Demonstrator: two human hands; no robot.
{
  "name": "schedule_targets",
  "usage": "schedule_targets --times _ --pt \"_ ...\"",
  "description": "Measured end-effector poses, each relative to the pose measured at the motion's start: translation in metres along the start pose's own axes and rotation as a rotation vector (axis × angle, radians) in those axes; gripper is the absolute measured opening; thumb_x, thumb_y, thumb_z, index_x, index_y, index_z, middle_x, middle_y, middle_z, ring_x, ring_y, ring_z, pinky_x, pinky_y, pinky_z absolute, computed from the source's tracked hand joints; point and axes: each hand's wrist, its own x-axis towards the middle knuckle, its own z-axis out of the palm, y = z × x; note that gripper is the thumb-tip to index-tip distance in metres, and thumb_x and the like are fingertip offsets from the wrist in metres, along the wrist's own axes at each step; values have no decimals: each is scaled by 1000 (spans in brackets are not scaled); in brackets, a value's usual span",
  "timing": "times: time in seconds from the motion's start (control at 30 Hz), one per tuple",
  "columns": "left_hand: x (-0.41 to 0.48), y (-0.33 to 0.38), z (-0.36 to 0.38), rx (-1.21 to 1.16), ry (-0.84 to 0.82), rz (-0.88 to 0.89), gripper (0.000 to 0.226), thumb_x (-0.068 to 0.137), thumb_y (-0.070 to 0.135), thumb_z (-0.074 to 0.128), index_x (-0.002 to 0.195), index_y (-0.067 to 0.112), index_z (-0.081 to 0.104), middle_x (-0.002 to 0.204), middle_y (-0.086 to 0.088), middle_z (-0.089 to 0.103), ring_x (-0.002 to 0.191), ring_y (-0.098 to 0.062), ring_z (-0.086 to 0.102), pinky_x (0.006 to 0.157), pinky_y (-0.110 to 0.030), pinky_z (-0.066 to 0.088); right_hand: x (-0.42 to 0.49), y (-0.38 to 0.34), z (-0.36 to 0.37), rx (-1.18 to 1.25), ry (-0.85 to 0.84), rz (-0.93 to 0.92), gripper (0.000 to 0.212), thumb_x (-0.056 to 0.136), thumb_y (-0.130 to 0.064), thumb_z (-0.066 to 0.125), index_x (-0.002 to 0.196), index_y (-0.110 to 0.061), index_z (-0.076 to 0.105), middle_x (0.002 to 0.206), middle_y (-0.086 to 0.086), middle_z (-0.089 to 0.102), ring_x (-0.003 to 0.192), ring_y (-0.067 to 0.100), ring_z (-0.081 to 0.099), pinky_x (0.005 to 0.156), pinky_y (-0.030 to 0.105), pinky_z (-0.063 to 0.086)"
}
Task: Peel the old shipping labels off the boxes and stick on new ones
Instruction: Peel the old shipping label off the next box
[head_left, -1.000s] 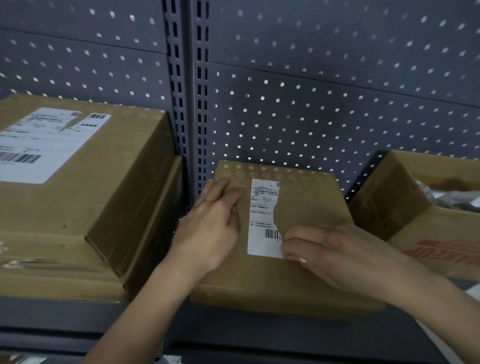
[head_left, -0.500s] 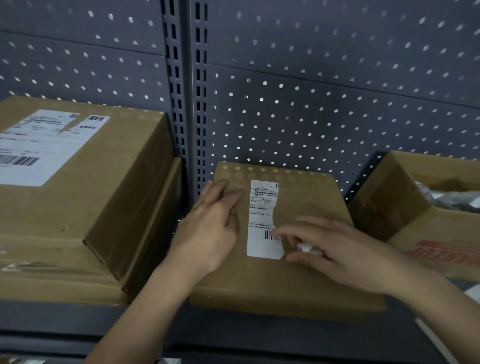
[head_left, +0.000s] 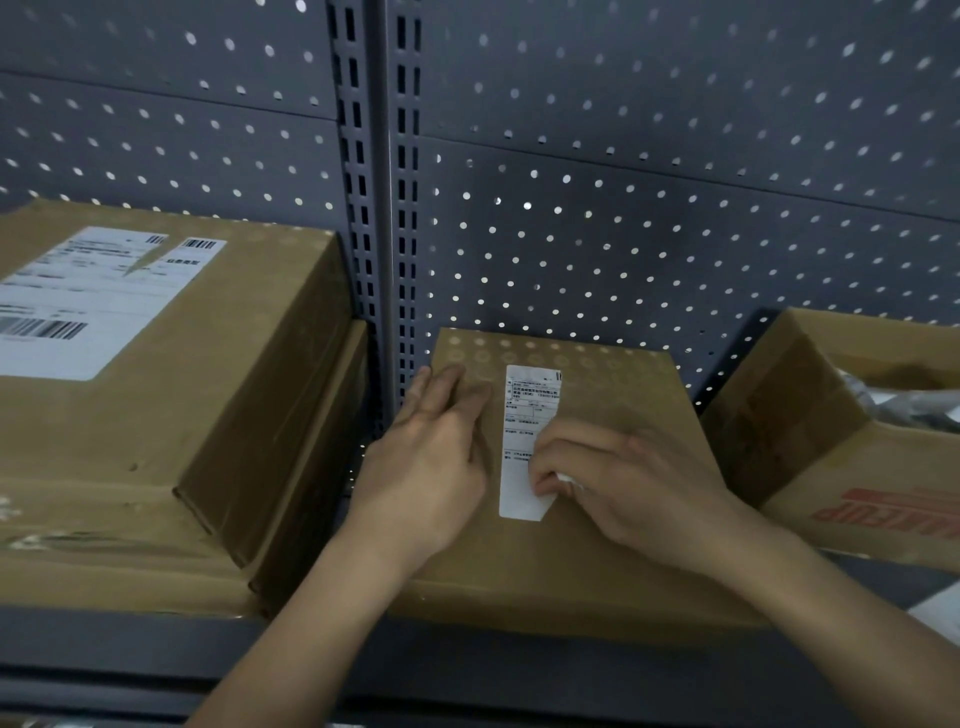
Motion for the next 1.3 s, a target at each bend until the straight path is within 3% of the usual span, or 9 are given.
schedule_targets --times 0.1,0.2,0.3,0.4,0.57,0.77,1.0,1.17,1.3 --pt "0 -3 -1 -17 0 14 53 101 20 36 150 36 28 162 13 12 149 -8 -1 118 -33 15 11 1 5 126 31 54 18 96 -30 42 91 -26 60 98 -18 55 77 9 60 60 38 52" --pt "-1 -4 -1 -47 7 13 51 102 18 36 149 36 31 161 14 13 149 -7 0 117 -30 12 7 10 2 336 22 136 7 95 -21 60 96 -25 66 98 -19 58 91 5 60 77 30 51" --pt "0 -4 -2 -61 22 12 50 102 18 35 149 35 34 161 15 14 149 -6 1 117 -27 11 -1 17 -8 505 -72 242 24 91 -30 63 113 -22 69 99 -20 62 100 3 59 85 14 43" --pt "0 -5 -2 -73 22 16 49 102 17 35 148 35 35 160 16 14 148 -5 0 116 -27 10 -4 18 -19 639 -165 289 38 87 -44 61 119 -24 69 108 -25 62 109 2 58 90 13 42" --pt "1 -5 -2 -86 19 17 49 102 18 35 148 36 34 160 17 13 148 -5 0 115 -24 9 -6 21 -26 404 -223 259 47 74 -43 76 119 -42 65 117 -29 53 118 -4 50 98 10 37" --pt "1 -6 -1 -39 33 22 50 101 19 36 148 37 33 160 16 14 149 -7 1 117 -29 16 10 19 -13 412 -178 195 11 86 -19 72 94 -24 77 104 -20 59 104 4 59 92 26 48" --pt "1 -7 -5 5 40 38 51 102 22 36 150 39 29 161 15 15 149 -7 -1 105 -16 0 36 22 -9 510 -224 185 9 85 -9 71 87 -16 77 95 -13 64 91 2 62 89 28 50" --pt "2 -7 -5 -18 52 51 50 102 22 37 149 39 30 160 15 15 148 -6 0 106 -14 -1 41 27 1 510 -149 171 7 83 -11 73 84 -18 77 91 -15 64 91 3 61 85 17 44" --pt "2 -8 -5 -53 43 56 50 102 19 38 149 38 31 160 15 16 148 -4 0 106 -12 -3 45 30 8 534 -89 186 4 82 -19 74 82 -24 74 89 -12 64 87 12 62 83 38 49"
